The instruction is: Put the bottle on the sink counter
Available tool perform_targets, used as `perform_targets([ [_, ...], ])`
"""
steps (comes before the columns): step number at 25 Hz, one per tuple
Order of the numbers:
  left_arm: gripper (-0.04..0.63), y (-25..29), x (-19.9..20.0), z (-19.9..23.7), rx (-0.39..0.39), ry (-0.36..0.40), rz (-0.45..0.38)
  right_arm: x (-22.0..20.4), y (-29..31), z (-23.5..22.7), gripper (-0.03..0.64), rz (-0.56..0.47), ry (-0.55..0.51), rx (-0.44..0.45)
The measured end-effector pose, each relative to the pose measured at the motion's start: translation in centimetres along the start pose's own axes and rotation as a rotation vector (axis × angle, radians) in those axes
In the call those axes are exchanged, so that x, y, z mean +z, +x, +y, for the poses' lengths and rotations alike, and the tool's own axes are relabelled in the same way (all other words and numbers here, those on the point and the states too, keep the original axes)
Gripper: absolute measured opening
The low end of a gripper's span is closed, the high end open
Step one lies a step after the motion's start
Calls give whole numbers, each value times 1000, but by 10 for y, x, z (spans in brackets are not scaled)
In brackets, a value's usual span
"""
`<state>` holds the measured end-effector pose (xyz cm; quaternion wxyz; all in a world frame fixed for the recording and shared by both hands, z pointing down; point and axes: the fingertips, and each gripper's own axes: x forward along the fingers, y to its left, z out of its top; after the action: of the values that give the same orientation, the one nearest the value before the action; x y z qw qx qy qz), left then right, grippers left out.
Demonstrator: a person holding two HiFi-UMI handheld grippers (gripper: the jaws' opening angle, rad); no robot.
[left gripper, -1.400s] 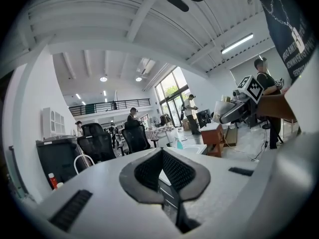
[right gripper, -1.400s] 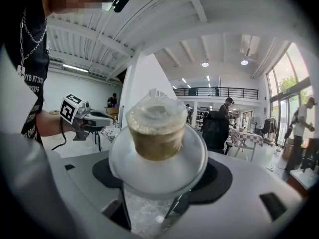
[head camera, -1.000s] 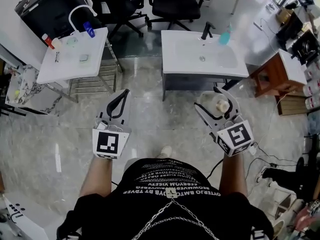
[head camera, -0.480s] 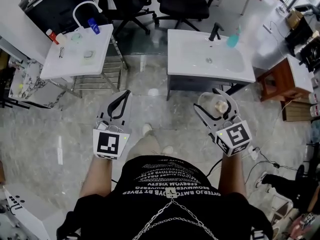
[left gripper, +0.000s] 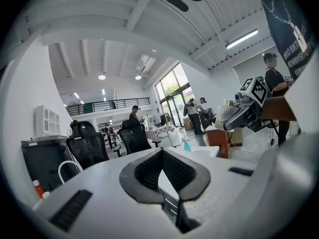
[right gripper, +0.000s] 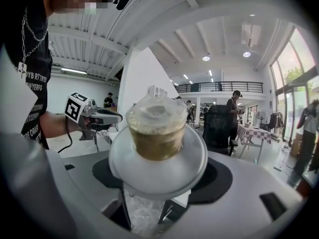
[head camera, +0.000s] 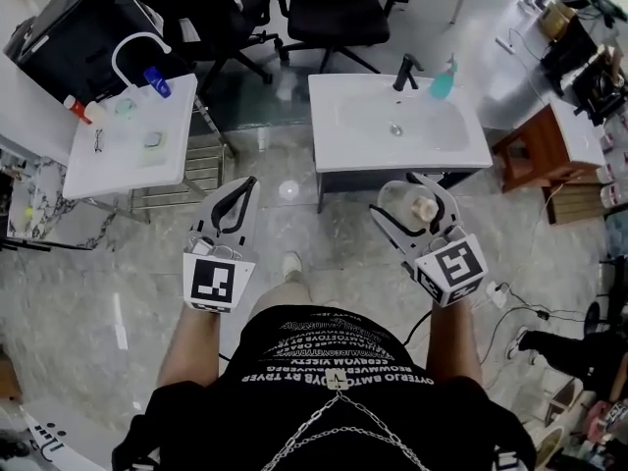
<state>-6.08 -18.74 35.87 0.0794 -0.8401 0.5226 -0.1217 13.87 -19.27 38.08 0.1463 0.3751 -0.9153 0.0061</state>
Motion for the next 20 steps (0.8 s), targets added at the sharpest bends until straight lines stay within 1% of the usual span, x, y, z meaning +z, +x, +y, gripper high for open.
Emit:
perform_targets([
  [5,6,45,-1,30,-39,8,-31,7,34,-27,336,16,2,-36],
  [8,6,66,-10,51,-51,2,-22,13,58,-39,336,19,1,-45],
  [10,5,77,-14,63,-60,-2,-17,20,73,-47,336,17,-1,-53],
  [13,6,93,-17,83,-78,-2,-32,29,98,-57,336,23,-7,-66],
  [17,6,111,-30,110,-94,-30,-15,39,132,-66,336,35,-10,-78],
  [20,5,125,-33,123,-116,-29,-30,43,152,-72,336,43,-9,-87],
])
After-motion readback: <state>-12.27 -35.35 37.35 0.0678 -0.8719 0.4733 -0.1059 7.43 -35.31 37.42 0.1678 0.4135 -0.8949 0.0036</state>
